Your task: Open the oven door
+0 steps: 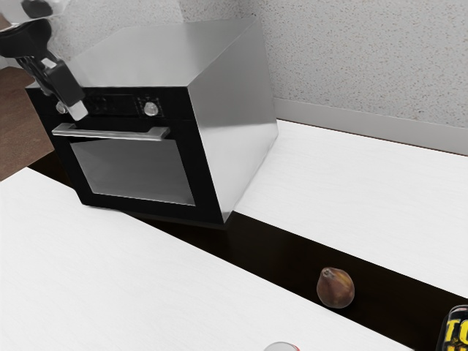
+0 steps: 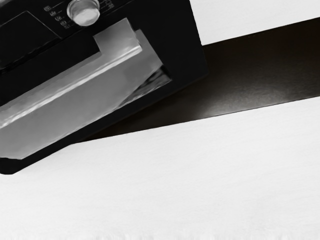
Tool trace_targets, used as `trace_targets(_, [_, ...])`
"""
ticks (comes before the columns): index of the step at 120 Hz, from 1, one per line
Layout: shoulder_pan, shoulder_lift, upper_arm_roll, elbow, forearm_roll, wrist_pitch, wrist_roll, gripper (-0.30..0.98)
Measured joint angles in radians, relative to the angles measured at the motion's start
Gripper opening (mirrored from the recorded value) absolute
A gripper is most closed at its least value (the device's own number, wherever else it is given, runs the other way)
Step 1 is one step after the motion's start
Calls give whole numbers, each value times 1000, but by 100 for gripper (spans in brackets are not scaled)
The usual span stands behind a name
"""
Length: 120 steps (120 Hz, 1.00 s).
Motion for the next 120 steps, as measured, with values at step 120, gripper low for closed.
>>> trace_targets(120, [-307,-34,735,-490,-229,648,1421,69])
